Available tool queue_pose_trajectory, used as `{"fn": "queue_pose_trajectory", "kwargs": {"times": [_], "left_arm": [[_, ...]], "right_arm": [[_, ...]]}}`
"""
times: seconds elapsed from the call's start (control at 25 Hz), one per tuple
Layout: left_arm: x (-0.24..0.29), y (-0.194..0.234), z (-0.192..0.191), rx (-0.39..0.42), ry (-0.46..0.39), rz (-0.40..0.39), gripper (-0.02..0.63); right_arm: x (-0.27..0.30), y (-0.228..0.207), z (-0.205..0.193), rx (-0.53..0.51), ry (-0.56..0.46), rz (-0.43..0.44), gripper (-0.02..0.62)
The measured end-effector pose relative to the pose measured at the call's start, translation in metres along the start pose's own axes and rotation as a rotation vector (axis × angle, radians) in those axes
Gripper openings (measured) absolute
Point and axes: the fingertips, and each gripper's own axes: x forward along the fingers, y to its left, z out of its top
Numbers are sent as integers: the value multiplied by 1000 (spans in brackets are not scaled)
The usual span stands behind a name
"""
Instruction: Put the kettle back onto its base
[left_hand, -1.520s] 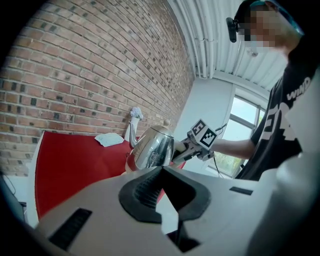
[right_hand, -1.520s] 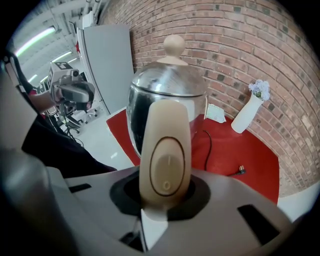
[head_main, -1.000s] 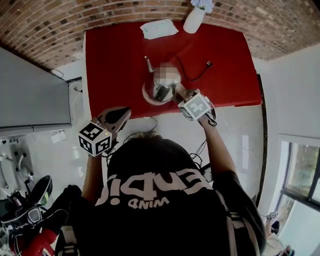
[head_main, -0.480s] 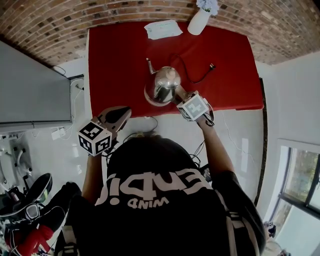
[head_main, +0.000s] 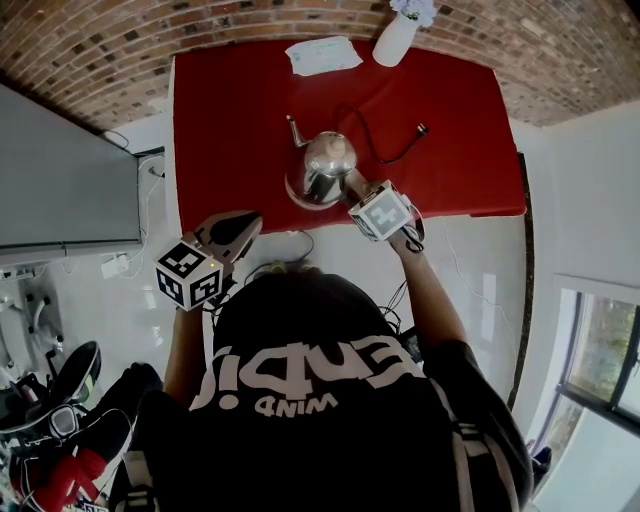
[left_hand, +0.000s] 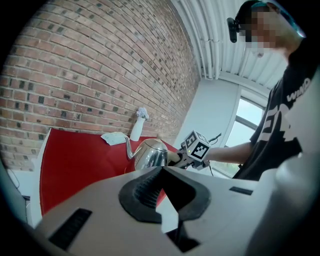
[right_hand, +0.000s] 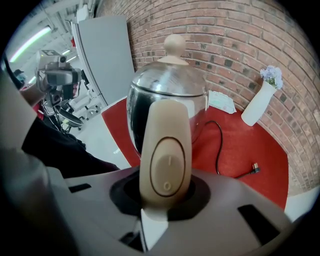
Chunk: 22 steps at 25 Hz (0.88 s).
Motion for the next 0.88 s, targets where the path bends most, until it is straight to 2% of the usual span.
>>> {"fn": "queue_pose_trajectory", "kwargs": {"times": [0.44, 0.88], "left_arm": [[7, -9, -4, -5, 6, -25, 9], [9, -20, -8, 2, 14, -49, 9]], "right_arm": [[6, 6, 3, -56, 16, -39, 72], [12, 11, -1, -42, 50, -14, 72]]}}
